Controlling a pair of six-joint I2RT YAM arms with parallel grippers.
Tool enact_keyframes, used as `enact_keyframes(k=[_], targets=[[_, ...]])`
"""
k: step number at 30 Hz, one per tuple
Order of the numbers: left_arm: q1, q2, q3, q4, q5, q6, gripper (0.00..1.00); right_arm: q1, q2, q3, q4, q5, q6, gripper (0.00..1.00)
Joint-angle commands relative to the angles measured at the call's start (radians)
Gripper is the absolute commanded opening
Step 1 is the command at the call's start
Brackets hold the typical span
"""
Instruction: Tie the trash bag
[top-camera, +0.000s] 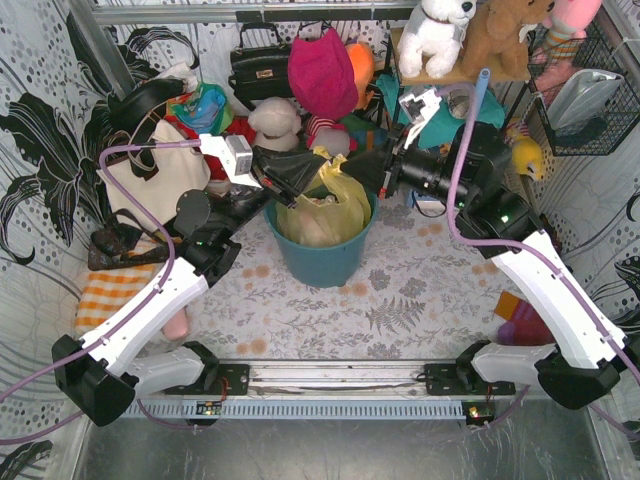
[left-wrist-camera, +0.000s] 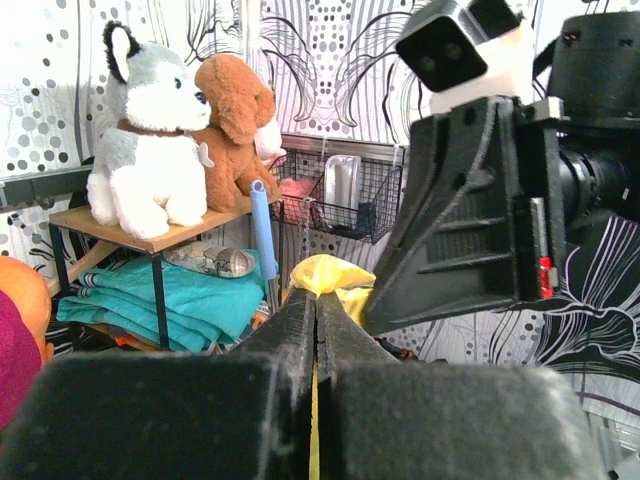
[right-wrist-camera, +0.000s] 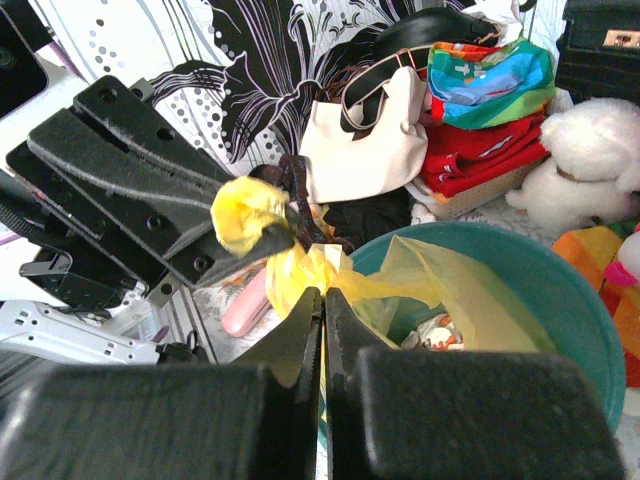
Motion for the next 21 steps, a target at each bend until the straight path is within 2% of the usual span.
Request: enact_keyframes(k=[1,13,21], targets=[[0.008,-0.01,-0.007,0.068,-0.048,0.016,0.0,0.005,-0.073,-0.057,0.077,-0.02,0.051,0.0],[0.011,0.002,0.003,0.05,-0.039,0.007,0.0,0.011,-0.129,-0.246,0.215,-0.094,0.23,0.0],[0.011,0.029,0.028,0.029,0.013,0.0,0.0,0.155,-0.108,-0.279,0.271,0.116,0.224,0.0]])
